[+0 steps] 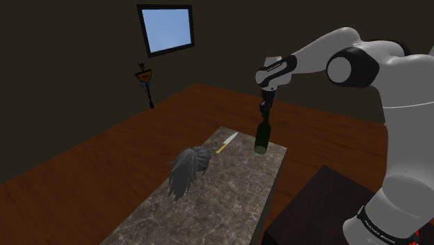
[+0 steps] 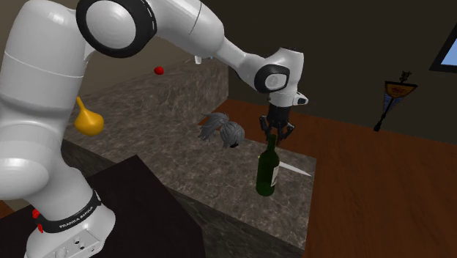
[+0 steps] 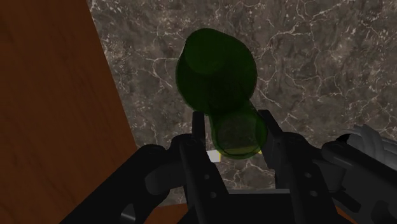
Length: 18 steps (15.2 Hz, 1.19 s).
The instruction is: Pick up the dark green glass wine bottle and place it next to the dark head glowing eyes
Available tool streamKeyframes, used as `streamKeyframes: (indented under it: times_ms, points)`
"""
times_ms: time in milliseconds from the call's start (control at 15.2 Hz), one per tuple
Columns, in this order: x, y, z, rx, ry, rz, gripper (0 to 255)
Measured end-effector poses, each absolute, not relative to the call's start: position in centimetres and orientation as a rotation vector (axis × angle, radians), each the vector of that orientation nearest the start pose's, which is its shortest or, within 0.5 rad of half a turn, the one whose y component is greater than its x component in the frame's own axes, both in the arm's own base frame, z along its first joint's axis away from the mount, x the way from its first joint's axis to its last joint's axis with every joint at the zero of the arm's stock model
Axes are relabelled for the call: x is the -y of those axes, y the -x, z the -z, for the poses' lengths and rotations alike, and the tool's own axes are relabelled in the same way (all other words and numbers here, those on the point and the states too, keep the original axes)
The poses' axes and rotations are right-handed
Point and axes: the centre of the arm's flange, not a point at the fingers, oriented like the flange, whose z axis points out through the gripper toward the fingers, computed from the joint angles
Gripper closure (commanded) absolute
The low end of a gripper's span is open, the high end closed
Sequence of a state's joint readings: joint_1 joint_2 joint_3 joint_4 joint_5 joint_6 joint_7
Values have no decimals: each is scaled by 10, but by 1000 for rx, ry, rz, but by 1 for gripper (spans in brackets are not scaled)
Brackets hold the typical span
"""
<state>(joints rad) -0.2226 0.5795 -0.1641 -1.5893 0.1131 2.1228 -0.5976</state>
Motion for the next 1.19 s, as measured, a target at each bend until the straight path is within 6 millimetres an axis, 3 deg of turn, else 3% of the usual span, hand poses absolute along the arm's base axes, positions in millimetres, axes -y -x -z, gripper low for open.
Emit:
streamKeyframes:
  times_ms: [1188]
  points:
    - [240, -645, -393, 272, 3107, -47, 255]
